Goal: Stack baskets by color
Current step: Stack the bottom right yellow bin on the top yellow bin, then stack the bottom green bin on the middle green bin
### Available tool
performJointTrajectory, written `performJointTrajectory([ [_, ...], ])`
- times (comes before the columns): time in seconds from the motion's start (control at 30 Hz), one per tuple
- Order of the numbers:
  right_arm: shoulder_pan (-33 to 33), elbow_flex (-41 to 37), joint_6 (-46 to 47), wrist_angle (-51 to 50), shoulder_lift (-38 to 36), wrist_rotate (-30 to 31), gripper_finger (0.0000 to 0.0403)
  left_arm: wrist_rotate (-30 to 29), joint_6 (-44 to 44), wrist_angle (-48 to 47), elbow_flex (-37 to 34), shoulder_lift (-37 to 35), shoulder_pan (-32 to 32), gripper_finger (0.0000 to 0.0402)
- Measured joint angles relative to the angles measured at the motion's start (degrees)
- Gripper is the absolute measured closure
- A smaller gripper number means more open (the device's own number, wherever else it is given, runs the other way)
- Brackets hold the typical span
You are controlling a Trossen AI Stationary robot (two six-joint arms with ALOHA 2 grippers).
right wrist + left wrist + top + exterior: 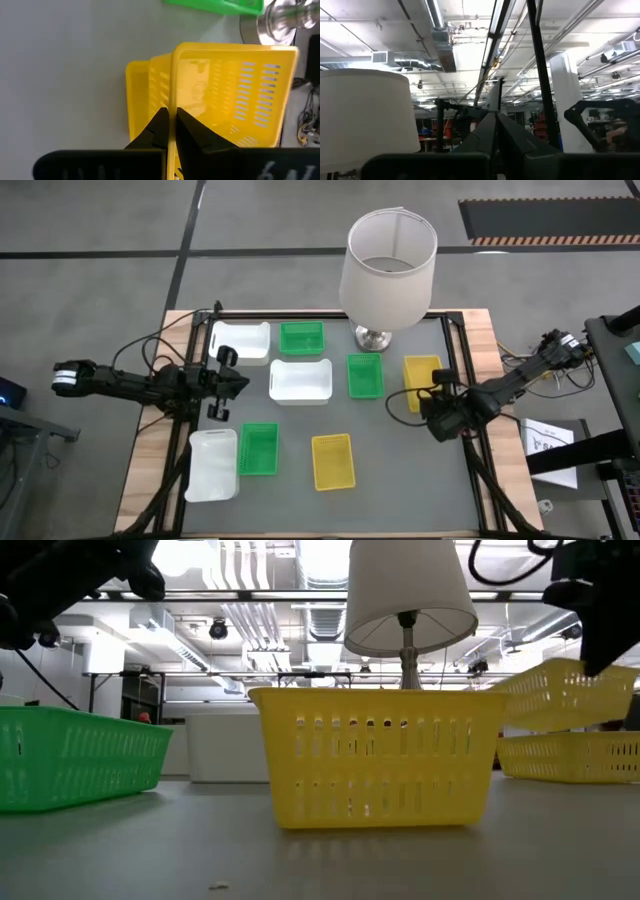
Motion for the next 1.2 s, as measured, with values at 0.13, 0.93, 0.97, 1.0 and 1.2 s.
performJointTrajectory([
  [0.13,0.0,-1.6,0.0,0.3,0.8,0.0,0.0392,-0.1,0.3,0.0,0.0,0.0,0.0,0.04],
  [0.93,-0.1,-1.8,5.1,1.9,4.7,-0.5,0.032,-3.0,2.8,0.0,0.0,0.0,0.0,0.04],
  [0.97,-0.1,-1.4,5.1,1.9,4.7,-0.5,0.0319,-3.0,2.8,0.0,0.0,0.0,0.0,0.04],
  [1.0,-0.1,-1.0,5.1,1.9,4.7,-0.5,0.0319,-3.0,2.8,0.0,0.0,0.0,0.0,0.04],
  [1.2,-0.1,1.7,5.3,2.2,4.7,-0.5,0.033,-3.0,2.8,-0.6,0.0,0.0,0.0,0.04],
])
